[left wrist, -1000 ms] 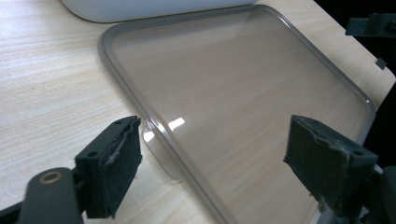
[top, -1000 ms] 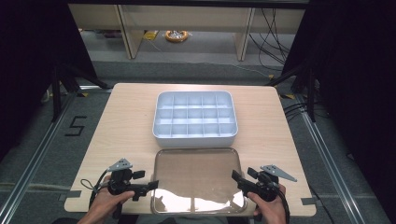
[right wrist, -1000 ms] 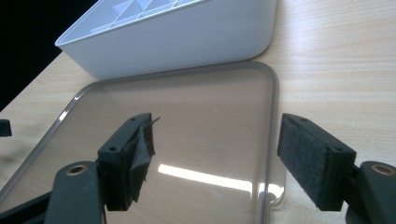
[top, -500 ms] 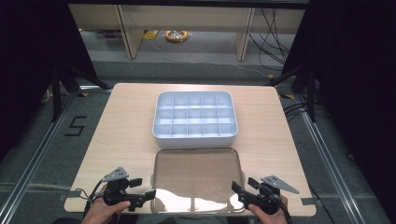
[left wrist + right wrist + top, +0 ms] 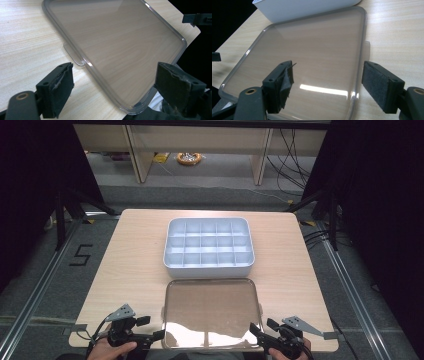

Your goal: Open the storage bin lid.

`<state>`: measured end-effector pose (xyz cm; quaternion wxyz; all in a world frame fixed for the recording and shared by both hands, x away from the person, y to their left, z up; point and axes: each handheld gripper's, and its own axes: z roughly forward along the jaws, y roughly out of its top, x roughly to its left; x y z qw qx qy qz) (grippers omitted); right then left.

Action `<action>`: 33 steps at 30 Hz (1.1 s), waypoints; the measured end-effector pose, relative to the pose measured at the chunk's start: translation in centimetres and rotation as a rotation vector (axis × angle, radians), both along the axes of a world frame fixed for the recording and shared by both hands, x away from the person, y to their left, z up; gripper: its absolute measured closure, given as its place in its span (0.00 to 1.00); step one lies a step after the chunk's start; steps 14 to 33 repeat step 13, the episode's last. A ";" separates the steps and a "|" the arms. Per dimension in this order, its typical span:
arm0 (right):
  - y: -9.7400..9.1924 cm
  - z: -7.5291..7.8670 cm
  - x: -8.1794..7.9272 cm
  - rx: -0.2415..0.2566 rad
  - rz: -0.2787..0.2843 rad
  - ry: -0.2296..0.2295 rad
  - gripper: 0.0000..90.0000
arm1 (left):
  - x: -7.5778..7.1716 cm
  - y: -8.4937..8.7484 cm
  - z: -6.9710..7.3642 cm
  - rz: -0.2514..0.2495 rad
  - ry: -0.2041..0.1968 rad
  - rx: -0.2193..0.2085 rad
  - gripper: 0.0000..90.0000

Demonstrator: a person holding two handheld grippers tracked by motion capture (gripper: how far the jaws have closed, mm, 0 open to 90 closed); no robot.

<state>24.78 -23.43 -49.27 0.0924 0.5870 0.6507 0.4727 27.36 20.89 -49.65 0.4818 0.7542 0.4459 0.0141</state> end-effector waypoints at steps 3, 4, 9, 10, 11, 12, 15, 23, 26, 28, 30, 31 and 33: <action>0.6 0.6 -0.7 0.078 -0.057 0.128 0.29 | -0.1 0.0 0.0 0.000 0.000 0.003 0.17; 0.3 0.4 -0.6 0.049 -0.038 0.099 0.29 | -0.2 -0.1 0.0 -0.003 0.004 0.000 0.17; 0.4 0.4 -0.6 0.072 -0.054 0.134 0.29 | -0.4 -0.6 -0.1 -0.019 0.026 0.013 0.17; -0.3 -0.4 0.0 -0.013 0.006 0.004 0.30 | -0.5 -0.7 -0.2 -0.019 0.026 0.010 0.17; -0.3 -0.5 0.1 -0.021 0.005 -0.001 0.30 | -0.5 -0.7 -0.2 -0.019 0.026 0.010 0.17; -0.3 -0.5 0.1 -0.021 0.005 -0.001 0.30 | -0.5 -0.7 -0.2 -0.009 0.032 0.014 0.17; 0.2 -0.1 -0.3 0.035 -0.036 0.087 0.30 | -0.5 -0.7 -0.3 -0.013 0.037 0.017 0.17; 0.2 -0.1 -0.3 0.035 -0.036 0.087 0.30 | -0.5 -0.7 -0.3 -0.013 0.037 0.017 0.17; 0.2 -0.1 -0.3 0.035 -0.036 0.087 0.30 | -0.5 -0.7 -0.3 -0.013 0.037 0.017 0.17; 0.2 -0.1 -0.3 0.035 -0.036 0.087 0.30 | -0.5 -0.7 -0.3 -0.013 0.037 0.017 0.17; 0.2 -0.1 -0.3 0.035 -0.036 0.087 0.30 | -0.5 -0.7 -0.3 -0.013 0.037 0.017 0.17; 0.2 -0.1 -0.3 0.035 -0.036 0.087 0.30 | -0.5 -0.7 -0.3 -0.013 0.037 0.017 0.17; 0.2 -0.1 -0.3 0.035 -0.036 0.087 0.30 | -0.5 -0.7 -0.3 -0.013 0.037 0.017 0.17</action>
